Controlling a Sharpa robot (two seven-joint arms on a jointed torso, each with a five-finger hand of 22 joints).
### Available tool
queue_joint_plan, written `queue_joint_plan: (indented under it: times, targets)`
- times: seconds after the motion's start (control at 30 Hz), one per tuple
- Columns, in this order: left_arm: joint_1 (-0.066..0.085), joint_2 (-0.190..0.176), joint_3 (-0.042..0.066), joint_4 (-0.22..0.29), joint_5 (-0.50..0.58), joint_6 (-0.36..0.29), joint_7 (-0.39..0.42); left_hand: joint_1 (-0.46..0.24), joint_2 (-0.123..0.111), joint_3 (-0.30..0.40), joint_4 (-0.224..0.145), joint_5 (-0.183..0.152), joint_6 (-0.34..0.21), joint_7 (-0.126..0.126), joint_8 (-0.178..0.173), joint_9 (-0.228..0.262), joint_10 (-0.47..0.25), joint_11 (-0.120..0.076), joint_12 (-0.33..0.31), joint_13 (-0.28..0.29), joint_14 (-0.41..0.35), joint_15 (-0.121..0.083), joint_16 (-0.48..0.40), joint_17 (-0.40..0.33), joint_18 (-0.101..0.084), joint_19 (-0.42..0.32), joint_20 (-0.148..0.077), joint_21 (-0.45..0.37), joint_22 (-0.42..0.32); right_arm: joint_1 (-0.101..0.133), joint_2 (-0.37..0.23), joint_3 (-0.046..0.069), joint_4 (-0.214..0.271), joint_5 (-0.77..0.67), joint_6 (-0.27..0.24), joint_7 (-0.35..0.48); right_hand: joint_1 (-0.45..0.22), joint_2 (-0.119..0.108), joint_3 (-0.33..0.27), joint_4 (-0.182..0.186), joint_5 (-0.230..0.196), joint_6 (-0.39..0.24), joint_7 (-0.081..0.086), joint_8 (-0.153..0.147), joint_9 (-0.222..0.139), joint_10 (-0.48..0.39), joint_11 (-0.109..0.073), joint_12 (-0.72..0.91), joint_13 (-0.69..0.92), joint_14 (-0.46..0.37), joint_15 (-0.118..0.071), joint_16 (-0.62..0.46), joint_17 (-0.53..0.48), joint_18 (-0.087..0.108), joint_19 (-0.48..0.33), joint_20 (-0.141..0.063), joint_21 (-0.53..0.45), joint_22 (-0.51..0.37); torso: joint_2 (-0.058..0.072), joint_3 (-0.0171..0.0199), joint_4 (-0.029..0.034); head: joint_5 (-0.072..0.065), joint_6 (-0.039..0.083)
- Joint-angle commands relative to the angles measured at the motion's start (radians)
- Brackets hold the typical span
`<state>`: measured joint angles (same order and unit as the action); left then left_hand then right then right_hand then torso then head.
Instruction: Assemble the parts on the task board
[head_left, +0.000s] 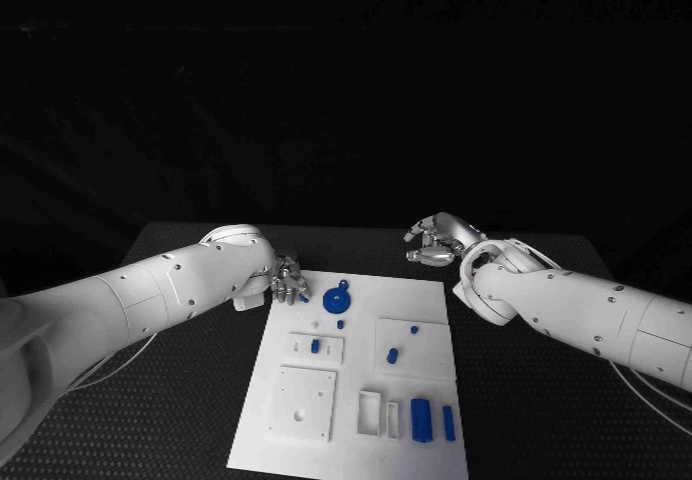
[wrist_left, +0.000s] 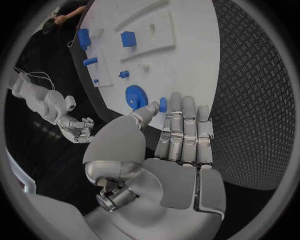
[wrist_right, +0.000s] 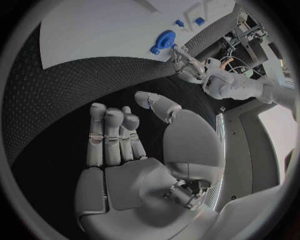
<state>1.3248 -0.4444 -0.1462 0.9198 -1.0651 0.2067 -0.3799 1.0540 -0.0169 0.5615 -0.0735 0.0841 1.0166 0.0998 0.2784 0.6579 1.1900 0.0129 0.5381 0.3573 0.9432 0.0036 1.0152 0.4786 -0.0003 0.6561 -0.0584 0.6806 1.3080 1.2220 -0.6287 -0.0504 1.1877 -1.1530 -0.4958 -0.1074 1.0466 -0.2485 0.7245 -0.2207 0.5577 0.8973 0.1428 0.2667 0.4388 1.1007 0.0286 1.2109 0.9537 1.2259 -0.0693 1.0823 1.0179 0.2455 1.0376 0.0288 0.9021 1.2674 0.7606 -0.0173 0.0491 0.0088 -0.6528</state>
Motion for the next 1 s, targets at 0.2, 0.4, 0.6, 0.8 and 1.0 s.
queue_joint_plan:
  times: [0.2, 0.4, 0.6, 0.8, 1.0]
  targets:
    - [-0.009, 0.008, -0.002, -0.012, 0.014, 0.005, 0.016, 0.019, 0.019, 0.016, -0.041, 0.007, 0.013, -0.005, 0.009, 0.004, 0.018, -0.001, -0.010, -0.004, 0.007, -0.005, 0.009, -0.002, 0.000, 0.006, -0.026, 0.002, 0.015, 0.000, 0.002, 0.000, 0.002, -0.008, 0.008, 0.006, 0.000, 0.012, -0.005, 0.000, 0.004, 0.007, 0.004, 0.006, -0.002, -0.095, 0.006, 0.004, -0.002, -0.006, -0.003, -0.002, -0.001, 0.016, -0.004, 0.004, -0.004, 0.002, 0.001, 0.0001, -0.0004, 0.000, 0.001]
    - [-0.011, -0.009, -0.001, 0.002, 0.030, -0.034, 0.010, 0.003, 0.031, 0.025, -0.069, 0.027, 0.033, -0.012, 0.017, 0.007, 0.045, -0.008, -0.012, -0.005, 0.022, -0.013, 0.021, 0.003, 0.000, 0.020, -0.030, 0.007, 0.016, 0.000, 0.002, 0.000, 0.002, -0.008, 0.007, 0.007, -0.001, 0.012, -0.006, 0.000, 0.004, 0.007, 0.004, 0.006, -0.002, -0.095, 0.006, 0.005, -0.002, -0.006, -0.003, -0.002, -0.001, 0.016, -0.003, 0.004, -0.004, 0.002, 0.000, 0.0003, 0.0003, 0.000, 0.000]
    - [-0.010, -0.065, 0.001, 0.073, 0.117, -0.078, -0.004, -0.015, 0.033, 0.032, -0.089, 0.056, 0.052, -0.019, 0.023, 0.009, 0.070, -0.016, -0.013, -0.004, 0.040, -0.024, 0.034, 0.008, 0.000, 0.038, -0.042, 0.017, 0.017, 0.000, -0.003, 0.000, 0.004, -0.006, 0.008, 0.007, -0.002, 0.012, -0.006, 0.000, 0.004, 0.007, 0.004, 0.006, -0.002, -0.095, 0.006, 0.005, -0.002, -0.006, -0.003, -0.002, -0.001, 0.016, -0.003, 0.004, -0.004, 0.002, -0.001, -0.0006, 0.0014, 0.000, 0.000]
    - [0.007, -0.150, 0.001, 0.210, 0.138, -0.166, -0.009, -0.032, 0.025, 0.038, -0.102, 0.073, 0.067, -0.025, 0.025, 0.007, 0.091, -0.022, -0.016, -0.005, 0.054, -0.031, 0.041, 0.010, 0.000, 0.049, -0.051, 0.023, 0.017, 0.000, -0.009, 0.000, 0.007, -0.005, 0.013, 0.007, -0.002, 0.012, -0.006, 0.001, 0.004, 0.007, 0.004, 0.006, -0.002, -0.095, 0.006, 0.005, -0.003, -0.006, -0.003, -0.002, -0.001, 0.016, -0.003, 0.005, -0.004, 0.002, -0.003, 0.0010, 0.0042, 0.003, -0.002]
    - [0.022, -0.247, -0.004, 0.372, 0.124, -0.236, -0.021, -0.087, 0.009, 0.044, -0.156, 0.235, 0.112, -0.041, 0.034, 0.004, 0.145, -0.039, -0.024, -0.004, 0.093, -0.049, 0.053, 0.013, 0.000, 0.074, -0.068, 0.040, 0.016, 0.000, -0.013, 0.000, 0.005, -0.005, 0.014, 0.006, -0.003, 0.012, -0.007, 0.000, 0.004, 0.007, 0.004, 0.006, -0.002, -0.095, 0.006, 0.005, -0.003, -0.006, -0.003, -0.002, -0.002, 0.016, -0.004, 0.005, -0.004, 0.002, -0.004, 0.0015, 0.0076, 0.004, -0.006]
